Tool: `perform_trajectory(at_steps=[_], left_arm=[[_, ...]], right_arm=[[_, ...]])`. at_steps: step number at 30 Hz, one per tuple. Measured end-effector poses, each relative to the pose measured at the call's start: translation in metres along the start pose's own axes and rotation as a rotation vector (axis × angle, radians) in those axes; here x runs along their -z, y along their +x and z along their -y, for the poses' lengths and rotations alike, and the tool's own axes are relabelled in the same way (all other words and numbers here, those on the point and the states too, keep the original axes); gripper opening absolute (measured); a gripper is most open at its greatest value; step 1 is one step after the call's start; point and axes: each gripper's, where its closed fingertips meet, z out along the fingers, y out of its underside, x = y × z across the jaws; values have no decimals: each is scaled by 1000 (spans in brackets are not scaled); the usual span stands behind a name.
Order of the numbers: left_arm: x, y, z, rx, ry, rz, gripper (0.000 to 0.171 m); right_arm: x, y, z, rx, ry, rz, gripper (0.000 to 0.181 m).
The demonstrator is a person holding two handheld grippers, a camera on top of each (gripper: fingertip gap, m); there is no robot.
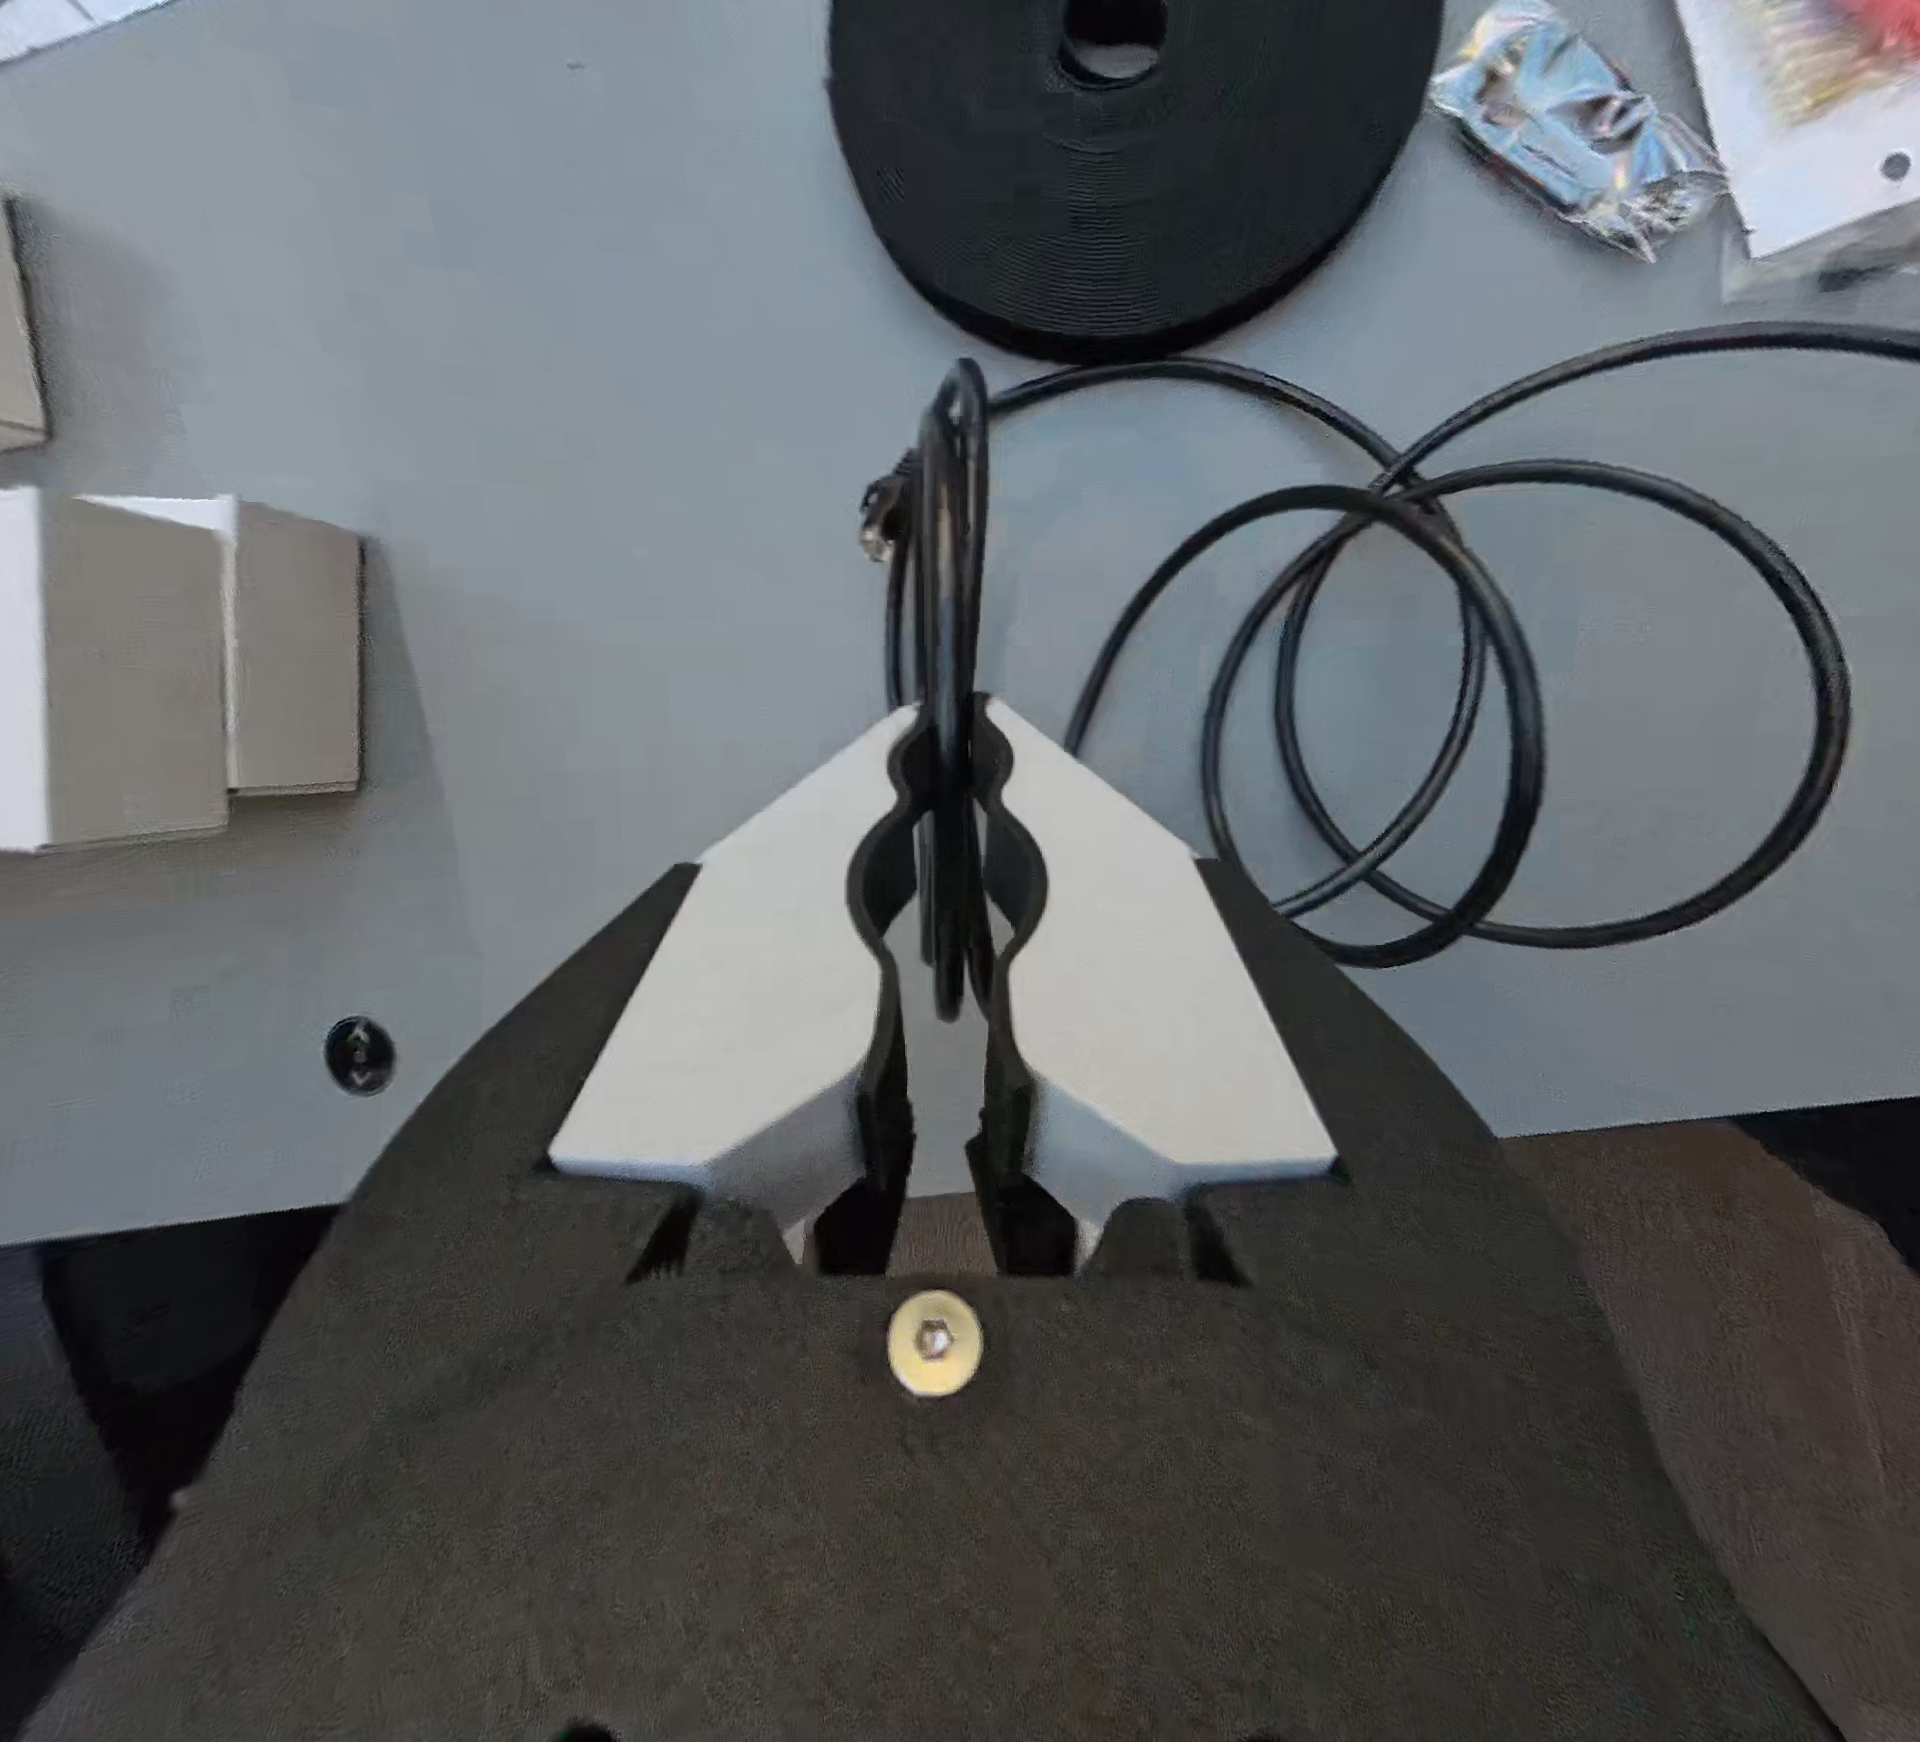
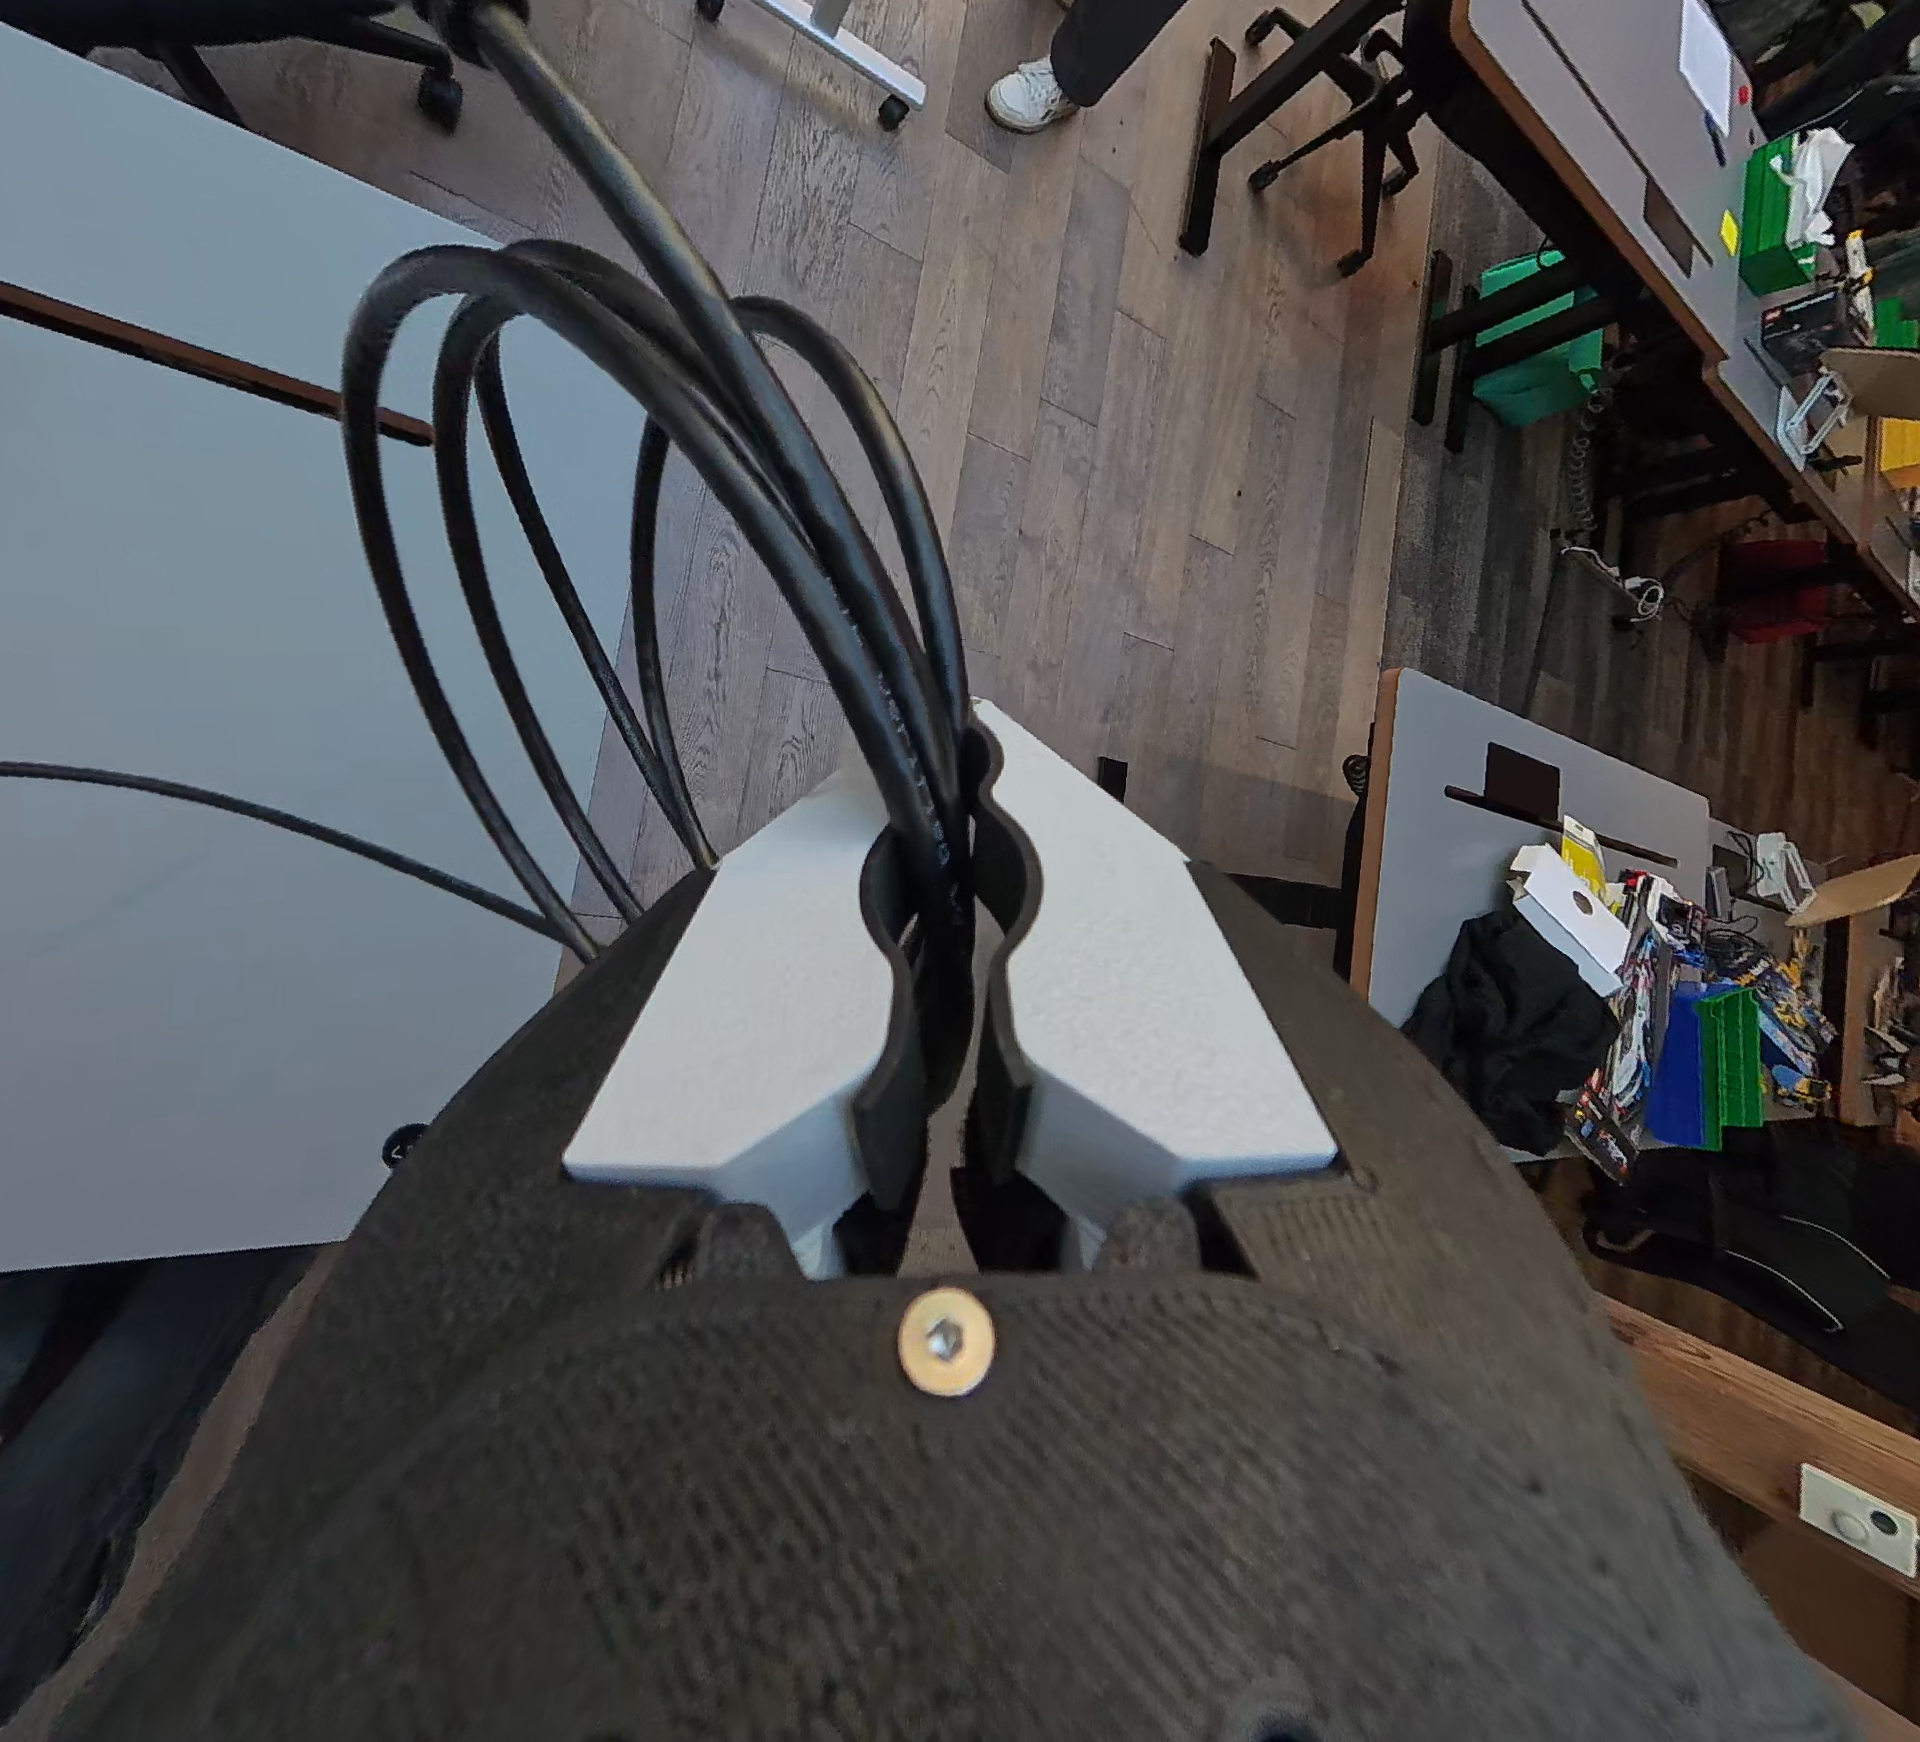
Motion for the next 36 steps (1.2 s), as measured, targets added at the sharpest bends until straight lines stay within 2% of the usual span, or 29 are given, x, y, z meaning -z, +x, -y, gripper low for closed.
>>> perform_trajectory(at_steps=[2,3,4,5,6,8,10,11,13,14,16,18,21,23,25,27,28,29,31,33,36], left_arm=[[7,-47,-3,89,-55,82,4],[9,-67,-13,190,-118,111,6],[11,-76,-15,315,-126,94,9],[15,-77,-7,423,-66,56,10],[24,-76,8,493,46,41,12],[53,-67,27,510,236,106,26],[80,-41,29,462,340,207,38],[88,-18,31,419,390,212,36],[85,47,36,267,465,117,15],[72,78,31,173,445,67,5],[27,127,4,-15,276,-43,6],[-17,147,-28,-155,81,-108,12],[-61,132,-58,-283,-94,-61,42],[-76,123,-70,-377,-173,-46,49],[-87,100,-85,-473,-284,42,50],[-89,83,-85,-570,-313,101,31],[-89,76,-89,-619,-353,115,15],[-89,70,-95,-669,-402,114,6],[-84,65,-106,-753,-488,62,4],[-64,59,-100,-838,-550,2,3],[-3,41,-76,-896,-689,-139,2]], right_arm=[[4,2,3,-4,5,-4,0],[6,2,4,-3,9,-5,0],[8,1,6,1,12,-5,0],[10,0,8,9,15,-9,0],[12,-2,9,18,16,-11,0],[14,-7,10,38,13,-14,0],[14,-12,8,59,-1,-18,0],[14,-14,7,69,-9,-22,0],[15,-15,8,81,-13,-29,0],[15,-16,9,85,-13,-28,0],[13,-19,12,91,-14,-26,0],[12,-23,16,95,-16,-22,0],[11,-29,22,102,-12,-17,0],[10,-35,25,110,-14,-13,0],[8,-41,28,120,-17,-9,0],[7,-45,29,131,-24,-10,0],[7,-46,30,135,-27,-11,0],[6,-47,30,135,-28,-9,0],[6,-47,32,131,-27,-3,0],[5,-47,33,129,-22,0,0],[1,-46,36,128,-10,8,0]])
